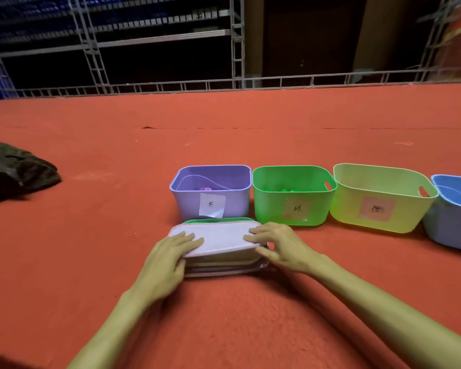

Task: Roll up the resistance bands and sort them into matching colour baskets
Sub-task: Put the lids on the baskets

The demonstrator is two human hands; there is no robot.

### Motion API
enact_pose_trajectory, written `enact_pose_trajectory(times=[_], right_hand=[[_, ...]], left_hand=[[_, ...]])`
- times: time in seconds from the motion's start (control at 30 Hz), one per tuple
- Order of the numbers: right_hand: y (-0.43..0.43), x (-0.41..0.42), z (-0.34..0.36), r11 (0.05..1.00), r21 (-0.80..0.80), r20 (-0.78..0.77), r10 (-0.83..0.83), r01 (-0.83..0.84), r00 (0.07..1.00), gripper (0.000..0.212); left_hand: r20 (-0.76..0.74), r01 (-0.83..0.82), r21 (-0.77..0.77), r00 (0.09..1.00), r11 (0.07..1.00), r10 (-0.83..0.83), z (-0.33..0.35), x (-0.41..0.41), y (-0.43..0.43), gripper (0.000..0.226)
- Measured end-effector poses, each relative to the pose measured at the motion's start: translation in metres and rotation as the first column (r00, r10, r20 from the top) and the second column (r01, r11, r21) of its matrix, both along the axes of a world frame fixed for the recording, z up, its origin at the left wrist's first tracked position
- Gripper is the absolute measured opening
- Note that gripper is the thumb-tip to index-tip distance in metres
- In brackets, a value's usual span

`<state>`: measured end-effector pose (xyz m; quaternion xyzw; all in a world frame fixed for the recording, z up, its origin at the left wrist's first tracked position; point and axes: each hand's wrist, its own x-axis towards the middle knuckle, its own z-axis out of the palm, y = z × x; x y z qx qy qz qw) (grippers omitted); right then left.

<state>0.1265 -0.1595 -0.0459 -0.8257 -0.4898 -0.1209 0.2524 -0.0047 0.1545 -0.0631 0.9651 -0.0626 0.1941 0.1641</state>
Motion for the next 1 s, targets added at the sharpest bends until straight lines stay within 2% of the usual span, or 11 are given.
enact_pose_trajectory(times=[0.1,0.2,0.3,0.4,0.5,0.53,0.6,0.67,0.8,0.9,1.0], right_hand=[[0.004,0.013,0.019,0.975,0.215,-0.029,-0.052,0.057,0.998,0.026],[0.015,0.029,0.051,0.944,0.302,-0.073,-0.116,0.132,0.991,0.008],[0.033,0.063,0.08,0.917,0.345,-0.16,-0.153,0.201,0.975,0.017],[0.058,0.104,0.103,0.873,0.364,-0.272,-0.233,0.324,0.933,0.016],[0.085,0.141,0.112,0.849,0.327,-0.322,-0.312,0.415,0.894,0.009],[0.094,0.152,0.112,0.846,0.289,-0.333,-0.349,0.448,0.876,0.011],[0.109,0.175,0.109,0.835,0.193,-0.344,-0.434,0.515,0.833,0.017],[0.122,0.192,0.102,0.809,0.122,-0.334,-0.512,0.575,0.791,0.016],[0.143,0.201,0.085,0.753,-0.053,-0.161,-0.654,0.655,0.739,0.028],[0.152,0.204,0.082,0.755,-0.102,-0.082,-0.655,0.648,0.751,0.033],[0.156,0.214,0.082,0.785,-0.164,-0.089,-0.615,0.598,0.783,0.034]], left_hand=[[0.086,0.043,-0.107,0.996,0.993,-0.034,0.037,0.014,0.013,0.063],[0.133,0.051,-0.292,0.991,0.955,-0.013,0.079,0.038,0.027,0.039],[0.208,0.022,-0.497,0.973,0.868,0.094,0.105,0.07,0.046,0.018],[0.241,-0.004,-0.564,0.956,0.826,0.169,0.114,0.112,0.061,0.037],[0.205,-0.041,-0.641,0.953,0.767,0.222,0.113,0.156,0.072,0.036],[0.173,-0.076,-0.652,0.954,0.755,0.245,0.111,0.17,0.075,0.042],[0.098,-0.162,-0.621,0.955,0.767,0.281,0.103,0.194,0.077,0.051],[0.058,-0.188,-0.551,0.963,0.813,0.262,0.094,0.212,0.076,0.048],[0.002,-0.175,-0.357,0.982,0.918,0.188,0.089,0.242,0.073,0.039],[-0.038,-0.146,-0.236,0.989,0.961,0.141,0.091,0.266,0.08,0.031],[-0.073,-0.147,-0.175,0.988,0.974,0.136,0.09,0.283,0.088,0.029]])
